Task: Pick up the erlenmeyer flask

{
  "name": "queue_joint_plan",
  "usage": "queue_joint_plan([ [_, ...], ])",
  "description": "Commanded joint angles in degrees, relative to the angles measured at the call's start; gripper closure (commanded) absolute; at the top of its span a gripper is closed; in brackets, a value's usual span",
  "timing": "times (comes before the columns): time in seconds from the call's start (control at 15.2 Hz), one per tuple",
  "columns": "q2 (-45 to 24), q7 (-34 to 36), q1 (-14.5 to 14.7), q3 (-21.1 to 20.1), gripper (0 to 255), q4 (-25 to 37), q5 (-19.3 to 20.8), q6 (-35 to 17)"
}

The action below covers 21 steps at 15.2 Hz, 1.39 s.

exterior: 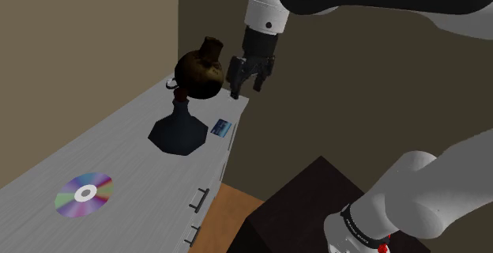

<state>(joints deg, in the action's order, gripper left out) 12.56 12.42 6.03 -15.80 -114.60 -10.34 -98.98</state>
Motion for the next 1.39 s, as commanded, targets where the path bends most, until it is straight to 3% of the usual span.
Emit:
queue_joint_plan([
  [0.0,-4.6,2.2,0.3,-1.3,0,3.8,1.1,-0.8],
  [0.66,-29.1,14.5,6.1,-5.6,0,30.1,10.1,2.2],
  [1.32,-30.0,14.4,6.2,-5.3,0,25.4,10.4,-3.3],
])
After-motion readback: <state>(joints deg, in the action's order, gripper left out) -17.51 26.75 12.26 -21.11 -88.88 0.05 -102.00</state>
